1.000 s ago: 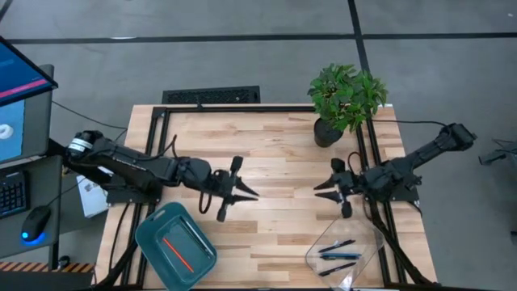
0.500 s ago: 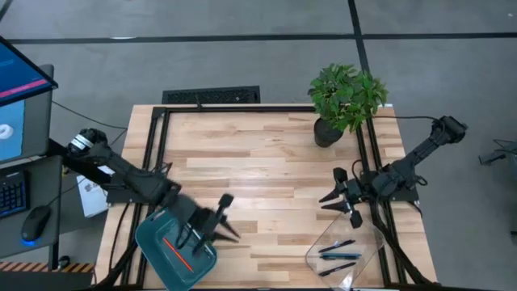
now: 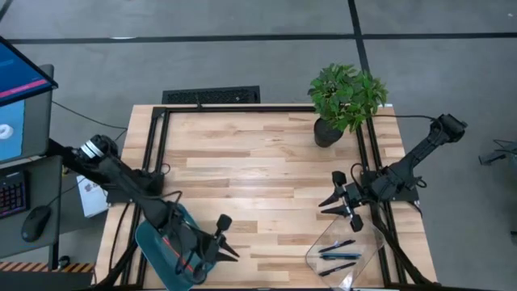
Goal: Sort pens & pencils
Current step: Return to Home Position
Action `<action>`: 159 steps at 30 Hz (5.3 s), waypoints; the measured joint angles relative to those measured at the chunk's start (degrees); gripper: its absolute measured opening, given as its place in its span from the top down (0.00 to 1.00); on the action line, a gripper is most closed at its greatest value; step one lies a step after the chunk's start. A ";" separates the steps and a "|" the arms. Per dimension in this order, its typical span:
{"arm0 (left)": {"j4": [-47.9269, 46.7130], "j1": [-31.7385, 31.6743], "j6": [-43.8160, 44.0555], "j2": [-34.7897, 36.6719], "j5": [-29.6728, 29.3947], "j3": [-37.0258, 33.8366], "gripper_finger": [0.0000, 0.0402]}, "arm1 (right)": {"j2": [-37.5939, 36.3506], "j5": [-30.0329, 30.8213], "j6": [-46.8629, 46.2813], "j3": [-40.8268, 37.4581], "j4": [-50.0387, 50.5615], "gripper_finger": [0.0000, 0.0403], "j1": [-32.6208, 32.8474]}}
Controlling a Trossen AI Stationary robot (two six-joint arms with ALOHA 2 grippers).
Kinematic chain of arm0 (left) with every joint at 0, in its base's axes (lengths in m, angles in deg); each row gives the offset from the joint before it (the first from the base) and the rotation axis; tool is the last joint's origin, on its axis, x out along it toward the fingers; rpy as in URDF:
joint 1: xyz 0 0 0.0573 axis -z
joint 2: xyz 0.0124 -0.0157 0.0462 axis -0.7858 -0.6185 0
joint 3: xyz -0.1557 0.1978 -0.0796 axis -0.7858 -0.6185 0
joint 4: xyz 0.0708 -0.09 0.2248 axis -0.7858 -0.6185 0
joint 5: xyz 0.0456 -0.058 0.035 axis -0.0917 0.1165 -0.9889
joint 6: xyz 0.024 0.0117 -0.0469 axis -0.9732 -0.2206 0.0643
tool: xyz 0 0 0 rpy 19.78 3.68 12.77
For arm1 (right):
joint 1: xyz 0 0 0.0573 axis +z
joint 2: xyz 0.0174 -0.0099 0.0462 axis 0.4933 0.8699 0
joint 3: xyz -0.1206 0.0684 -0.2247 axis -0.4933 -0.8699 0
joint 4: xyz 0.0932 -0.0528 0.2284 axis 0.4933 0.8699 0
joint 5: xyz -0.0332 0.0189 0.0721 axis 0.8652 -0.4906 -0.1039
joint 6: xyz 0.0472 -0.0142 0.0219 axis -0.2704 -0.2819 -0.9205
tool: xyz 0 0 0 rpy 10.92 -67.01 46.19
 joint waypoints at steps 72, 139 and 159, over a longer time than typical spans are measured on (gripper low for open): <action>17.61 -39.12 -1.57 40.18 16.03 -38.45 0.89 | -0.77 8.35 11.93 0.00 0.46 0.72 -30.32; 12.34 -39.08 1.51 40.57 24.37 -38.39 0.89 | -21.56 -13.94 14.29 -12.41 2.44 0.72 -29.88; -4.11 -39.10 0.70 56.74 21.46 -38.47 0.89 | -21.57 -13.92 11.67 -12.44 3.68 0.72 -29.88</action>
